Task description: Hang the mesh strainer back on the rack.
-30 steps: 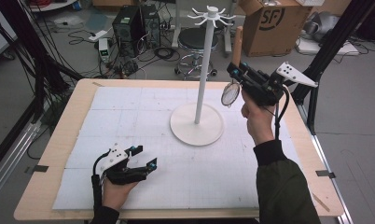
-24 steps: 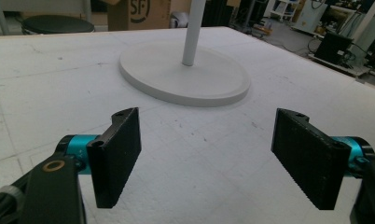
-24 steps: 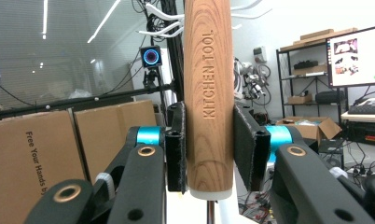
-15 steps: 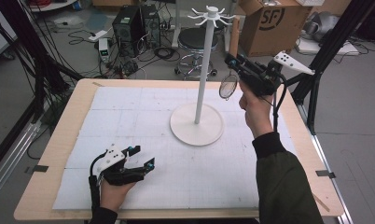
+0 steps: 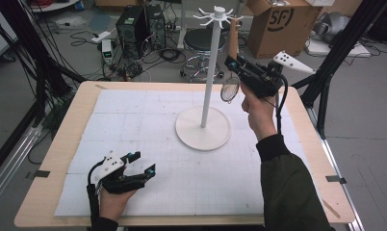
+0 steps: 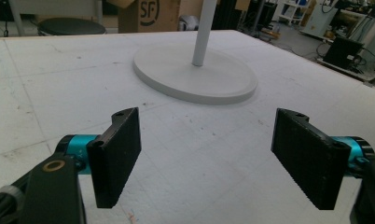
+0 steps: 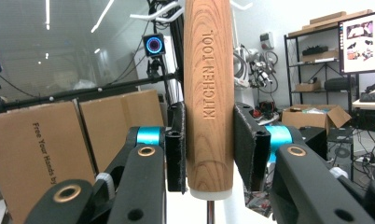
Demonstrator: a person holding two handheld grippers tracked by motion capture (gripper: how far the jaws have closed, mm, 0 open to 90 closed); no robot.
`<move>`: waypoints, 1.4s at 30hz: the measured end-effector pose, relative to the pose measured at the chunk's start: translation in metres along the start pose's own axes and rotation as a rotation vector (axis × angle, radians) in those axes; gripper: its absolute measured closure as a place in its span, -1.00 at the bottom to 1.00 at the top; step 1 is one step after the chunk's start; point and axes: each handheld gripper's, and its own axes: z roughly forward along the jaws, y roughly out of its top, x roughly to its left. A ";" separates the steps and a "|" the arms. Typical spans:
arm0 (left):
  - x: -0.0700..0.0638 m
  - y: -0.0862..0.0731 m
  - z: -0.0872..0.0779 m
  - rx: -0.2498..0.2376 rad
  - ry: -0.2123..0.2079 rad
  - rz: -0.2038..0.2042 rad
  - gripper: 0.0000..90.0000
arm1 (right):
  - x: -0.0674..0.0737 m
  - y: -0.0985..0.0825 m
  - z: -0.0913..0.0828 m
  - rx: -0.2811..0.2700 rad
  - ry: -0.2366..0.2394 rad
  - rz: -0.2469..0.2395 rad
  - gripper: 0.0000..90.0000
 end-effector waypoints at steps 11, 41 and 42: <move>-0.001 -0.001 -0.004 -0.013 -0.003 0.003 -0.45 | -0.002 -0.007 0.003 0.022 -0.017 -0.005 0.13; -0.001 -0.001 -0.003 -0.010 0.002 0.010 -0.45 | 0.002 -0.065 -0.073 0.145 -0.082 -0.115 -0.63; -0.001 -0.001 -0.002 -0.011 -0.002 0.009 -0.46 | 0.002 -0.068 -0.077 0.148 -0.086 -0.117 -0.63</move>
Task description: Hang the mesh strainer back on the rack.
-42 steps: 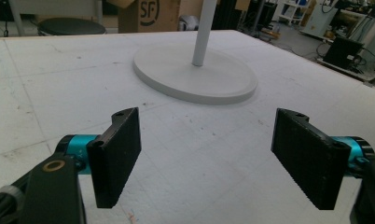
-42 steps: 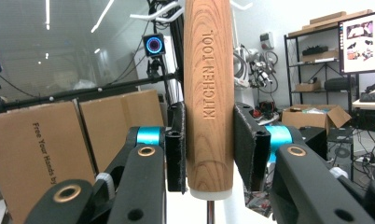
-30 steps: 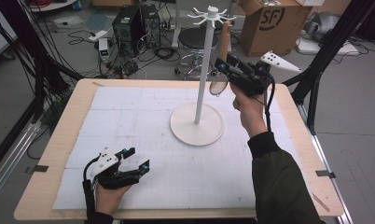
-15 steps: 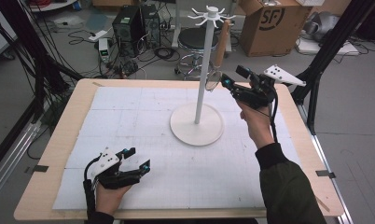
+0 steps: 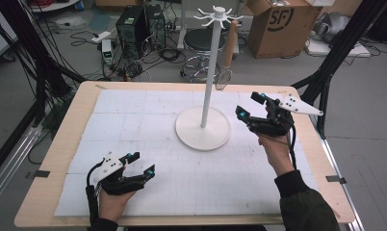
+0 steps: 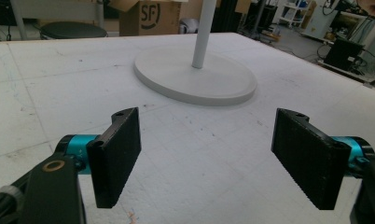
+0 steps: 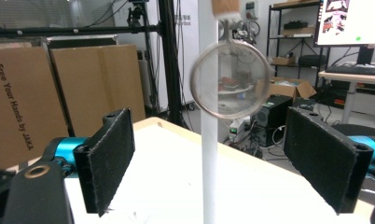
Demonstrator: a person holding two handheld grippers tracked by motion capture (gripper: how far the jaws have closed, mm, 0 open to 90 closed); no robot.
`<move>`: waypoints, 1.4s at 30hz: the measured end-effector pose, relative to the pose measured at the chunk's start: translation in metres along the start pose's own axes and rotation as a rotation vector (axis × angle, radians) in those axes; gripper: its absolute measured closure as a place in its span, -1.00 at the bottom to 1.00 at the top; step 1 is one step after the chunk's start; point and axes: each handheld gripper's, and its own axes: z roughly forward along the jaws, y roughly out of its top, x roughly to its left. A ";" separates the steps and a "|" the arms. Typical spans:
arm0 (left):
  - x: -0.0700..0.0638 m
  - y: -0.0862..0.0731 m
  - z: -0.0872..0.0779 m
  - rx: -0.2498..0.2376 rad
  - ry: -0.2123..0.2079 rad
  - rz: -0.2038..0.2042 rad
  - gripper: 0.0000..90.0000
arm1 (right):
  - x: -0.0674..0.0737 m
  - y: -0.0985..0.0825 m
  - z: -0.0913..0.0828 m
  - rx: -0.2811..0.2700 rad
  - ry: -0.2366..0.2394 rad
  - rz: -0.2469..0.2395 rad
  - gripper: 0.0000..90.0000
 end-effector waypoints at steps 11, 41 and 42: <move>-0.001 0.000 0.002 -0.003 -0.006 0.003 -0.46 | -0.012 -0.028 -0.023 0.024 -0.036 0.050 -0.64; -0.003 0.003 0.018 -0.006 -0.046 0.009 -0.49 | -0.004 -0.105 -0.076 0.219 -0.100 0.103 -0.75; -0.003 0.003 0.018 -0.008 -0.049 0.013 -0.49 | -0.002 -0.107 -0.077 0.226 -0.099 0.099 -0.75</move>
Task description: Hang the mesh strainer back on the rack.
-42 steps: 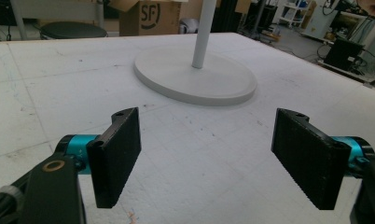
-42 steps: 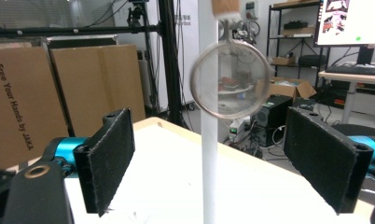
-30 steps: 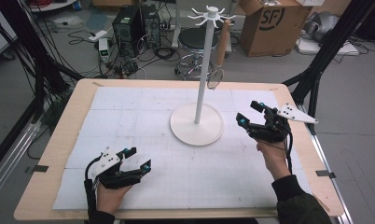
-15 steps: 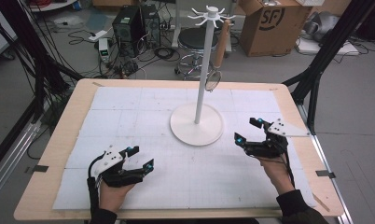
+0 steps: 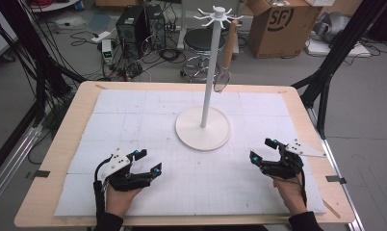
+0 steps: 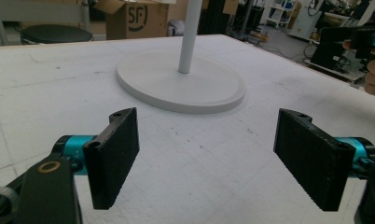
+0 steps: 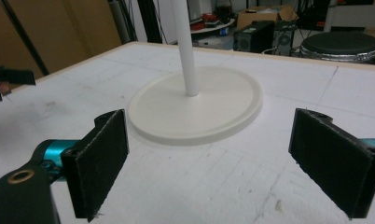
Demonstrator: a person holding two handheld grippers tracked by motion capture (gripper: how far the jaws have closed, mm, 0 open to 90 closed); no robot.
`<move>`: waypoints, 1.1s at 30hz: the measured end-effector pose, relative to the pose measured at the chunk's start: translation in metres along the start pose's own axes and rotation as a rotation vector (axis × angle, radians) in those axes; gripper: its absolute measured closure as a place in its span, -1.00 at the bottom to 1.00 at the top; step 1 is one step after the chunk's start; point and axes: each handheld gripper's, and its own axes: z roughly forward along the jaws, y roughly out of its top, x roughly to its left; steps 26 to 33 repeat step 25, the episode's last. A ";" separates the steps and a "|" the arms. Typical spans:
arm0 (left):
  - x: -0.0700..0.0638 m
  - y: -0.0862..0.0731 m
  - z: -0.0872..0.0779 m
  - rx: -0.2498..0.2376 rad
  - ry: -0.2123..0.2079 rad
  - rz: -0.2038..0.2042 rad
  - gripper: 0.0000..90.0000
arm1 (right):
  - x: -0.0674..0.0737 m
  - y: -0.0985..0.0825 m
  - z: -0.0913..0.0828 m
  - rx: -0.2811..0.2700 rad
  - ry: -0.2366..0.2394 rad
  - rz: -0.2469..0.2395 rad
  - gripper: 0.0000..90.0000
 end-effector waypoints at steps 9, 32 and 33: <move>-0.001 0.002 -0.001 -0.016 -0.013 -0.002 -0.51 | 0.008 -0.012 -0.005 -0.006 0.003 -0.018 -0.75; -0.001 0.001 0.001 -0.004 0.000 0.001 -0.51 | 0.006 -0.015 -0.004 0.017 -0.016 -0.026 -0.75; -0.001 0.001 0.001 -0.004 0.000 0.001 -0.51 | 0.006 -0.015 -0.004 0.017 -0.016 -0.026 -0.75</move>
